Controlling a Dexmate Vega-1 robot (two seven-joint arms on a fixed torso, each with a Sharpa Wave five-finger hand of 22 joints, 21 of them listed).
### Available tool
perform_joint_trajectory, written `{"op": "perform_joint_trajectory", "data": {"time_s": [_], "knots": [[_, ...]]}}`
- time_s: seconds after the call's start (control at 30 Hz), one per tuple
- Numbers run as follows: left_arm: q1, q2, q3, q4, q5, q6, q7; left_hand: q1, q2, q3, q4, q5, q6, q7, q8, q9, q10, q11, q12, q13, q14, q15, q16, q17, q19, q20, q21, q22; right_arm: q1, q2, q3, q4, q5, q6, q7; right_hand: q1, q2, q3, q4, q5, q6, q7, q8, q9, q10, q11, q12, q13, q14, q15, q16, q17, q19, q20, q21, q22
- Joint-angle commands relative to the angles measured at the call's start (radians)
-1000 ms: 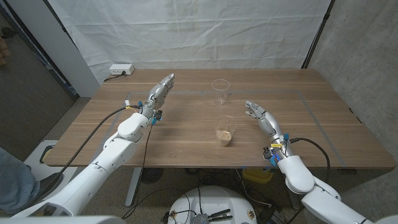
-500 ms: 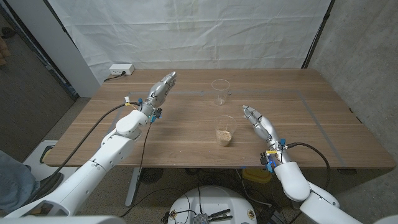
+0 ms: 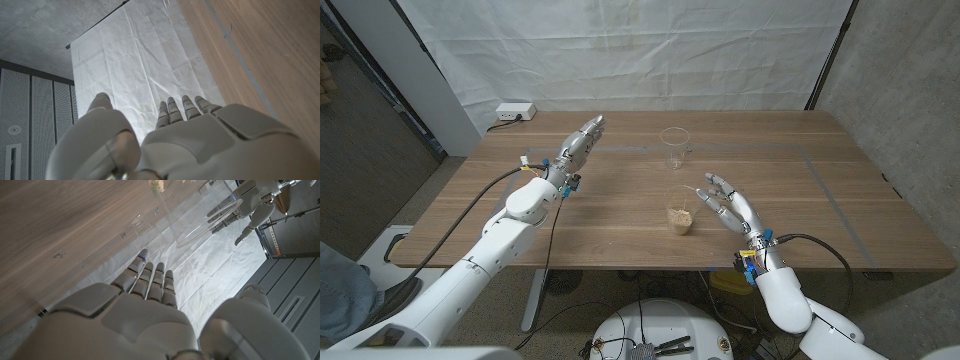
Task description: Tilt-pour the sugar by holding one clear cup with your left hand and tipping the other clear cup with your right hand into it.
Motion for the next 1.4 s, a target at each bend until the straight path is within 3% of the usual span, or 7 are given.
{"op": "perform_joint_trajectory", "data": {"time_s": [0.03, 0.23, 0.37, 0.5, 0.77, 0.97, 1.4], "knots": [[0.006, 0.014, -0.006, -0.005, -0.010, -0.007, -0.022, -0.001, 0.009, -0.004, 0.002, 0.000, 0.004, 0.003, -0.002, 0.002, 0.002, -0.001, -0.003, 0.005, 0.001, -0.027, -0.001, 0.005, -0.010, -0.021, -0.001, 0.002, -0.026, -0.007, -0.017, -0.054, -0.098, -0.130, -0.027, 0.027, -0.003, -0.002, -0.015, 0.021, -0.029, -0.004, -0.008, 0.005, -0.029, -0.003, -0.012, 0.002, -0.024, -0.018, -0.007, 0.000, -0.014, -0.060, -0.016, 0.001], [0.009, 0.020, -0.008, -0.014, -0.010, -0.008, -0.027, -0.002, 0.010, -0.005, 0.004, -0.002, 0.005, 0.001, -0.003, 0.002, 0.002, 0.002, -0.004, 0.005, 0.002, -0.027, -0.001, 0.006, -0.009, -0.019, -0.001, 0.002, -0.042, -0.006, -0.029, -0.089, -0.145, -0.217, -0.032, 0.040, -0.010, -0.010, -0.024, 0.037, -0.071, -0.002, -0.014, 0.005, -0.068, 0.004, -0.023, 0.003, -0.050, -0.014, -0.009, 0.001, -0.029, -0.058, -0.032, 0.002], [0.012, 0.023, -0.008, -0.019, -0.004, -0.009, -0.020, -0.003, 0.011, -0.006, 0.005, -0.002, 0.007, 0.003, -0.003, 0.002, 0.003, 0.002, -0.004, 0.005, 0.002, -0.026, -0.002, 0.006, -0.009, -0.017, -0.001, 0.002, -0.048, 0.003, -0.051, -0.118, -0.201, -0.292, -0.040, 0.044, -0.014, -0.022, -0.030, 0.053, -0.130, 0.017, -0.020, 0.006, -0.095, 0.004, -0.028, 0.003, -0.071, -0.008, -0.008, 0.002, -0.036, -0.058, -0.044, 0.002], [0.016, 0.023, -0.009, -0.020, -0.006, -0.013, -0.022, -0.004, 0.011, -0.007, 0.005, -0.003, 0.007, 0.002, -0.003, 0.002, 0.003, -0.001, -0.005, 0.005, 0.002, -0.026, -0.002, 0.006, -0.009, -0.016, -0.001, 0.002, -0.054, 0.005, -0.083, -0.136, -0.243, -0.333, -0.036, 0.045, -0.014, -0.024, -0.031, 0.057, -0.135, 0.027, -0.018, 0.006, -0.094, 0.006, -0.026, 0.003, -0.074, -0.007, -0.007, 0.002, -0.037, -0.058, -0.047, 0.002], [0.022, 0.020, -0.012, -0.017, -0.011, -0.030, -0.028, -0.006, 0.013, -0.008, 0.007, -0.005, 0.009, 0.001, -0.003, 0.002, 0.003, -0.004, -0.006, 0.005, 0.003, -0.027, -0.002, 0.006, -0.009, -0.015, -0.001, 0.002, -0.050, 0.020, -0.120, -0.172, -0.299, -0.446, -0.004, 0.045, -0.015, -0.030, -0.031, 0.063, -0.126, 0.021, -0.009, 0.006, -0.096, 0.014, -0.024, 0.003, -0.079, -0.009, -0.006, 0.002, -0.040, -0.058, -0.051, 0.002], [0.021, 0.012, -0.010, -0.006, -0.017, -0.046, -0.037, -0.007, 0.014, -0.009, 0.008, -0.006, 0.010, 0.002, -0.004, 0.002, 0.005, -0.002, -0.006, 0.005, 0.004, -0.027, -0.002, 0.006, -0.009, -0.014, -0.001, 0.002, -0.038, 0.028, -0.109, -0.154, -0.271, -0.442, -0.010, 0.043, -0.014, -0.034, -0.031, 0.067, -0.128, 0.004, -0.007, 0.006, -0.096, 0.004, -0.022, 0.003, -0.082, -0.009, -0.005, 0.003, -0.042, -0.057, -0.055, 0.002], [0.023, 0.008, -0.005, -0.005, -0.014, -0.042, -0.030, -0.009, 0.016, -0.012, 0.011, -0.007, 0.015, 0.001, -0.004, 0.002, 0.005, -0.004, -0.007, 0.005, 0.005, -0.027, -0.003, 0.006, -0.011, -0.013, -0.002, 0.002, -0.007, 0.039, -0.117, -0.123, -0.259, -0.487, 0.002, 0.044, -0.011, -0.038, -0.031, 0.074, -0.129, 0.012, -0.004, 0.006, -0.097, 0.002, -0.021, 0.003, -0.087, -0.008, -0.005, 0.003, -0.047, -0.058, -0.060, 0.002]]}}
